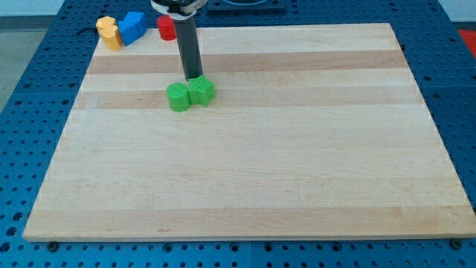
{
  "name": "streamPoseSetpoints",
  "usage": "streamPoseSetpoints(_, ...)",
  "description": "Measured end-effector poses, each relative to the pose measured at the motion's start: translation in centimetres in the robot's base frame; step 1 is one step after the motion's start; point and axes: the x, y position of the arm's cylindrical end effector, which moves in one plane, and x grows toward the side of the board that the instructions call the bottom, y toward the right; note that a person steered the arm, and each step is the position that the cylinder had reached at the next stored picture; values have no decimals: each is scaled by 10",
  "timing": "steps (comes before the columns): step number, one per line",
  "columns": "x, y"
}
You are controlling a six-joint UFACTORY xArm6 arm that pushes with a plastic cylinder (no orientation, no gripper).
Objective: Push the red star and the red circle into the group of the blocks
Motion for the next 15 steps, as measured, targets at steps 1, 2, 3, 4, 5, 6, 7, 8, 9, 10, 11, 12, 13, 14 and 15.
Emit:
streamPoseSetpoints(1, -7, -78)
streamPoseSetpoints(2, 1, -177)
streamPoseSetpoints(3, 0, -197)
streamPoseSetpoints(4, -2, -197)
streamPoseSetpoints(5, -5, -194)
streamPoseSetpoints(6, -7, -138)
streamPoseSetpoints(7, -28, -55)
streamPoseSetpoints(8, -52, 29)
streamPoseSetpoints(9, -89, 74)
streamPoseSetpoints(10, -113, 92)
streamPoseSetpoints(11, -136, 95)
streamPoseSetpoints(12, -138, 94)
streamPoseSetpoints(13, -138, 91)
streamPoseSetpoints(14, -137, 69)
streamPoseSetpoints(15, -138, 68)
